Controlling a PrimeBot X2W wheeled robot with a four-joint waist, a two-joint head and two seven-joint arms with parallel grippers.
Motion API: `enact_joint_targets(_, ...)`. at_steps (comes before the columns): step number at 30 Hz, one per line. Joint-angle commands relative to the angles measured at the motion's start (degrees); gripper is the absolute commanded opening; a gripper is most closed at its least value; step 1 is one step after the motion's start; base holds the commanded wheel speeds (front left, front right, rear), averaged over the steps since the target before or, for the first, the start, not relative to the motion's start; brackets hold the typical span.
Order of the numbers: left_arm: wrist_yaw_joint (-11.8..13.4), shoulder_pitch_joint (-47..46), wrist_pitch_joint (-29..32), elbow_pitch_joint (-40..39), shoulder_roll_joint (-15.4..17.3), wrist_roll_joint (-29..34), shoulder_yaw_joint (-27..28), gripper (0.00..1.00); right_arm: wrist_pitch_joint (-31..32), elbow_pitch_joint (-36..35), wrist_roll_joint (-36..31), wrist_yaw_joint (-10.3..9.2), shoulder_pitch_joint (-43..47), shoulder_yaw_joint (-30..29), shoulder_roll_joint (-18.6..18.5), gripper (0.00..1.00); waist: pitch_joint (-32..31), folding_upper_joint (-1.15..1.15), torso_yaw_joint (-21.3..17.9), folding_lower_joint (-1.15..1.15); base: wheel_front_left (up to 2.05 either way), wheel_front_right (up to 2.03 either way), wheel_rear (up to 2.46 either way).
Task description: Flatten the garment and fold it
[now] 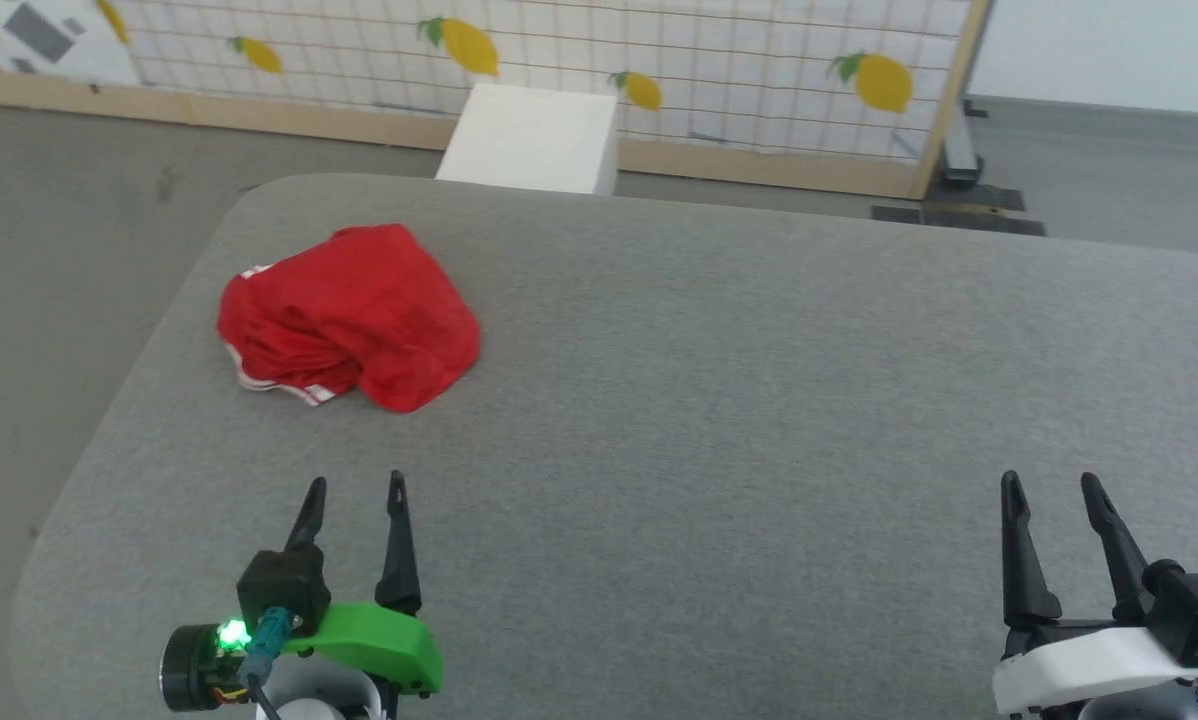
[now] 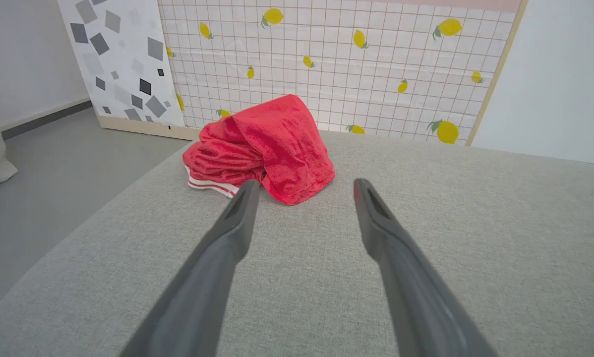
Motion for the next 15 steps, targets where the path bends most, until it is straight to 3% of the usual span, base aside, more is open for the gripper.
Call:
enact_joint_targets(1,0.38,0.04,-0.27,-0.34,0.60,-0.31,0.22,1.00,-0.32,0.06,-0.36,-0.09,0.08,0.17,0.13,1.00,0.16,0.00,3.28,0.00,0.00,0.00,0.00)
enact_joint_targets(15,1.32,1.72,-0.27,-2.06,1.40,-0.89,1.17,1.00,-0.32,1.04,-0.62,-0.09,-0.13,2.17,0.13,1.00,0.53,0.00,15.36,0.00,0.00,0.00,0.00)
